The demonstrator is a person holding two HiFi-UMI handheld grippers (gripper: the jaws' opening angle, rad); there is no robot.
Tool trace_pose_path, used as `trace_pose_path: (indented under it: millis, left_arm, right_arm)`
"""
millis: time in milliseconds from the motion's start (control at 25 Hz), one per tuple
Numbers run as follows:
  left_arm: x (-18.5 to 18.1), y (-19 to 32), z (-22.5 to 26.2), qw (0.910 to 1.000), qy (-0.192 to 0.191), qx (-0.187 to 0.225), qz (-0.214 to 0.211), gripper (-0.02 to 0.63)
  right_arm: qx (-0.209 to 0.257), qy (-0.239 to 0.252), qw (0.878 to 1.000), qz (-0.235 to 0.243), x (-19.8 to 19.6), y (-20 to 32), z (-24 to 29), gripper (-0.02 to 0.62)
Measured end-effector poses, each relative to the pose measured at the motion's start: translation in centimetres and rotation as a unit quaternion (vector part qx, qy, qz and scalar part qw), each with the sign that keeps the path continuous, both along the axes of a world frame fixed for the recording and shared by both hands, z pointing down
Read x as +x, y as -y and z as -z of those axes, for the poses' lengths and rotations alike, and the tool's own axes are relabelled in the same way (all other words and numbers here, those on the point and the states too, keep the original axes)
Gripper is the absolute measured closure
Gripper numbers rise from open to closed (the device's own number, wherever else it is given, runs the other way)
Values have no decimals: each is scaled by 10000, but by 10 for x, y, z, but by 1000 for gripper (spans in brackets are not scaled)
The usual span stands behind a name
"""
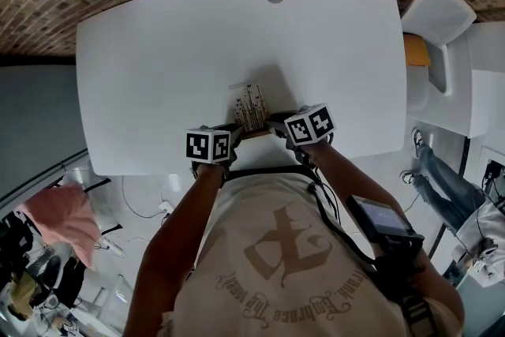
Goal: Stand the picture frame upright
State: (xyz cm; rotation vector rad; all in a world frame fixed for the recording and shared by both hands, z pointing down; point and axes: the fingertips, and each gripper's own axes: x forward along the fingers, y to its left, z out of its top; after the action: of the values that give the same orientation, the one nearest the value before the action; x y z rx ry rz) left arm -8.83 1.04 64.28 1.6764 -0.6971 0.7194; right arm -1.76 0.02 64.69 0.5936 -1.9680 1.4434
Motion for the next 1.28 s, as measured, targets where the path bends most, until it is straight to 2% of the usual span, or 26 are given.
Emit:
trace_pose_path:
  millis: [440, 800, 1280]
  left_arm:
    - [0, 1, 5, 9982, 130, 566, -166, 508]
    - [5, 5, 13, 9961, -11, 882, -80, 517]
    - [-4, 9, 18, 9925, 36, 1214, -123, 526]
  right_arm:
    - [981, 48, 9950, 159, 2, 6, 9, 489]
    - [1718, 77, 9850, 163, 7, 13, 17, 495]
    - [2316, -67, 9728, -15, -1, 19, 30, 503]
